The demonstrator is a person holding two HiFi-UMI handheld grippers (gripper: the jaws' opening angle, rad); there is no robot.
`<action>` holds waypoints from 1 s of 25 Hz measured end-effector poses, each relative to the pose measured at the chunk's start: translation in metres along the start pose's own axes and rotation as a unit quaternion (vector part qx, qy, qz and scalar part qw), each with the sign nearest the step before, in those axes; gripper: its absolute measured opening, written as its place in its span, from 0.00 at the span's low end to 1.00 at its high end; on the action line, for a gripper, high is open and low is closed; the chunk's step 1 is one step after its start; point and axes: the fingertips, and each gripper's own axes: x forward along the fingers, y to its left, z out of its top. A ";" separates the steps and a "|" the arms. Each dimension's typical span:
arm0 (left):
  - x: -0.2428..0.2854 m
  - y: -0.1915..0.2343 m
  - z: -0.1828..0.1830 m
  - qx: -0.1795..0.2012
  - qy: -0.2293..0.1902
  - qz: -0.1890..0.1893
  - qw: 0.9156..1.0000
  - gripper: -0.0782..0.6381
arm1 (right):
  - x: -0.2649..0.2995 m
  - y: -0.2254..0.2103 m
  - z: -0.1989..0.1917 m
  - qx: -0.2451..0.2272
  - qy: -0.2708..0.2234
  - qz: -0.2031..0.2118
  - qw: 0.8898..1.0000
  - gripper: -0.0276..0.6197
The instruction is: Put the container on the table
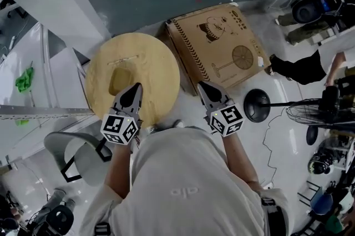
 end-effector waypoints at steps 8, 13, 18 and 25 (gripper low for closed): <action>0.010 -0.022 0.008 0.013 -0.005 -0.029 0.999 0.13 | -0.011 -0.004 0.005 0.003 -0.027 -0.006 1.000 0.09; 0.008 -0.023 0.009 0.019 -0.003 -0.034 0.999 0.13 | -0.005 -0.002 0.003 0.002 -0.026 -0.004 1.000 0.09; 0.004 -0.017 0.011 0.021 -0.003 -0.029 0.999 0.13 | 0.000 0.002 0.006 0.000 -0.026 -0.004 1.000 0.08; -0.001 -0.012 0.007 0.022 0.003 -0.023 0.999 0.13 | 0.006 0.009 0.003 -0.009 -0.020 0.001 1.000 0.08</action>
